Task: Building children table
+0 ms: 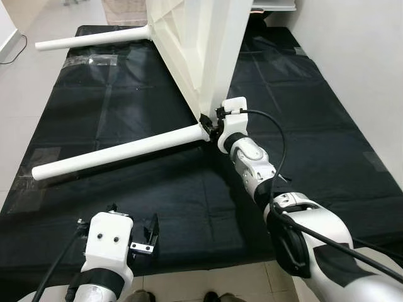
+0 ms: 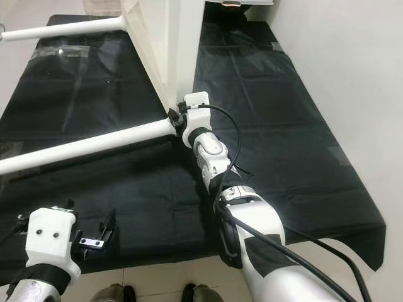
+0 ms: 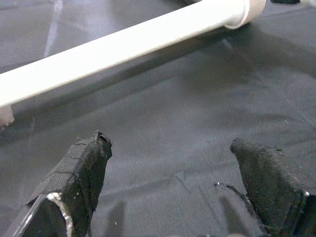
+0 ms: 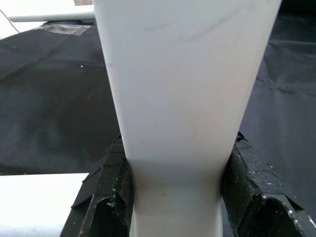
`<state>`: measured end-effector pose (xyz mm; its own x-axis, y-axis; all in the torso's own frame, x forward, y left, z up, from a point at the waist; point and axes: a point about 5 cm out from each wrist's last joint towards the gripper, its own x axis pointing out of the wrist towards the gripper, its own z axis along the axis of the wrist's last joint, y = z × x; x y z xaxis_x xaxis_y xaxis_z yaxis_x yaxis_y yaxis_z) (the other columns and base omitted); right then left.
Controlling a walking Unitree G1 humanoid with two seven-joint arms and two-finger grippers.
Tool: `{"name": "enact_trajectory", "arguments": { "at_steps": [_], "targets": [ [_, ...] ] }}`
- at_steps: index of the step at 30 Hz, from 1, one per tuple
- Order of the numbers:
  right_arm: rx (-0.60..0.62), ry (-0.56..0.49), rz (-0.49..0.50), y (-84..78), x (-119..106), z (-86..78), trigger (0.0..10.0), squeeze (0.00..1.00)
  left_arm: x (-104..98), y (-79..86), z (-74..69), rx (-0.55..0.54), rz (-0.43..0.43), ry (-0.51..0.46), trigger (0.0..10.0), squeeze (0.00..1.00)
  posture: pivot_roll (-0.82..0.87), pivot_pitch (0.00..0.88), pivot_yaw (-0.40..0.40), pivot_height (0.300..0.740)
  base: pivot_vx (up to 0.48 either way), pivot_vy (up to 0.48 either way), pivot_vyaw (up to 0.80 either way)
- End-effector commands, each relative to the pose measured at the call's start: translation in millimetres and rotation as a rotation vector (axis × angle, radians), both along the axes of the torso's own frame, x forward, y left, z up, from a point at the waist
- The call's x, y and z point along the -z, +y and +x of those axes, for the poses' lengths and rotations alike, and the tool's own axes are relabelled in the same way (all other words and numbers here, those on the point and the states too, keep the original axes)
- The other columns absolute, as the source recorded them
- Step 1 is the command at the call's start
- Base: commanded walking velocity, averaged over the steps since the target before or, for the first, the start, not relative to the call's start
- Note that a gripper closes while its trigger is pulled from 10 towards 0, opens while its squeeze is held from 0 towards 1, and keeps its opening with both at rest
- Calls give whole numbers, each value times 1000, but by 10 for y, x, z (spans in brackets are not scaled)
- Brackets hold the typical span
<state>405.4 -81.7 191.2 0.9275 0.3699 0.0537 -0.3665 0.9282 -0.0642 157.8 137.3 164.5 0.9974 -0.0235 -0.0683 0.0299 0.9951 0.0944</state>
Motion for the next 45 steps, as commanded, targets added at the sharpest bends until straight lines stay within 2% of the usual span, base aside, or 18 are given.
{"name": "enact_trajectory", "arguments": {
  "at_steps": [1,5,6,8,10,12,17,18,20,21,22,23,27,32,37,39,43,45],
  "targets": [
    [-19,45,-34,-42,167,-43,10000,0,52,8,15,-5,5,24,10000,0,158,158,-101,740,0,0,0],
    [35,62,-33,-150,212,-39,10000,0,51,13,38,-8,6,19,10000,0,148,152,-102,740,0,0,0],
    [94,92,-7,-265,256,-34,10000,0,56,20,52,-10,7,17,10000,0,139,146,-103,740,0,0,0],
    [134,113,12,-343,287,-34,10000,0,61,26,64,-12,8,16,10000,0,136,144,-103,740,0,0,0],
    [134,113,12,-343,287,-34,10000,0,61,26,64,-12,8,16,10000,0,136,144,-103,740,0,0,0],
    [216,109,55,-623,370,-74,10000,0,87,40,106,-14,10,11,10000,0,102,117,-97,740,0,0,0],
    [291,101,62,-829,443,-126,10000,0,111,43,147,-13,12,4,10000,0,87,101,-96,740,0,0,0],
    [358,125,80,-948,498,-155,10000,0,121,42,174,-12,12,-1,10000,0,77,85,-97,740,0,0,0],
    [358,125,80,-948,498,-155,10000,0,121,42,174,-12,12,-1,10000,0,77,85,-97,740,0,0,0],
    [432,148,98,-1087,556,-194,10000,0,126,40,199,-12,12,-7,10000,0,69,71,-97,740,0,0,0],
    [432,148,98,-1087,556,-194,10000,0,126,40,199,-12,12,-7,10000,0,69,71,-97,740,0,0,0],
    [485,153,104,-1217,595,-239,10000,0,125,42,220,-12,14,-15,10000,0,64,62,-97,740,0,0,0],
    [546,145,106,-1375,625,-312,10000,0,135,67,249,-14,18,-22,10000,0,50,40,-95,740,0,0,0],
    [543,136,109,-1394,621,-335,10000,0,139,80,258,-16,20,-25,10000,0,46,34,-95,740,0,0,0],
    [453,83,102,-1346,561,-438,10000,0,142,102,288,-17,24,-36,10000,0,30,3,-89,740,0,0,0],
    [317,35,80,-1235,504,-583,10000,0,146,110,328,-12,26,-48,10000,0,21,0,-80,740,0,0,0],
    [240,15,36,-1192,506,-706,10000,0,153,112,356,-8,27,-53,10000,0,13,0,-76,740,0,0,0],
    [237,28,11,-1250,536,-816,10000,0,162,115,376,-4,29,-57,10000,0,7,0,-73,740,0,0,0]
  ]
}}
